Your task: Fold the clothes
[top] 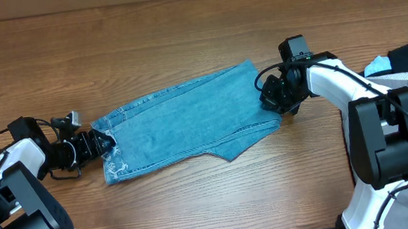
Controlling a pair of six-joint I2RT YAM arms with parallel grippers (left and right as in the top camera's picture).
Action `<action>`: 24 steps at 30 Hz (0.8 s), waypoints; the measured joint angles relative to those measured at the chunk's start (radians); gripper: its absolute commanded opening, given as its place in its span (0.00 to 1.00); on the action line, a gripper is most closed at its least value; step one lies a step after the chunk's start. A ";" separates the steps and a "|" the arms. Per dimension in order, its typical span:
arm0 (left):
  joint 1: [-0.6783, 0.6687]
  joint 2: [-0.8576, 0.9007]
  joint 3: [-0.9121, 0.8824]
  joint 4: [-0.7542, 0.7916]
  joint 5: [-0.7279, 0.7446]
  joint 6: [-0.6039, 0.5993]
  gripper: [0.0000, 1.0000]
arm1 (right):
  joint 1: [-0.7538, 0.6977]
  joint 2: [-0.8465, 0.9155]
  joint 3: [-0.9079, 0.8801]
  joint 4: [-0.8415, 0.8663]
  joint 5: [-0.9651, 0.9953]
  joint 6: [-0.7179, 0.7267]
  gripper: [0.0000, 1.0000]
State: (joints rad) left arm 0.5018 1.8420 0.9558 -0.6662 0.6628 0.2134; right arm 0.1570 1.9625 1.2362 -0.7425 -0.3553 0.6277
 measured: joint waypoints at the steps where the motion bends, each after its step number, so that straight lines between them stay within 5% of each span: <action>1: 0.000 0.000 0.002 -0.011 0.000 0.000 0.62 | 0.000 0.000 0.000 0.000 0.000 0.000 0.05; 11: -0.003 0.002 0.003 -0.069 -0.002 -0.026 0.63 | 0.000 0.000 0.000 0.002 0.004 -0.005 0.05; 16: -0.003 0.005 0.004 -0.071 -0.016 -0.046 0.52 | 0.000 -0.003 0.000 -0.002 0.004 -0.033 0.05; 24: -0.003 0.006 0.019 -0.130 -0.052 -0.113 0.62 | 0.000 -0.064 0.000 0.000 0.004 -0.047 0.05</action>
State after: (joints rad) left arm 0.4992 1.8477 0.9745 -0.7959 0.6109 0.1001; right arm 0.1570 1.8980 1.2362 -0.7422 -0.3515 0.5808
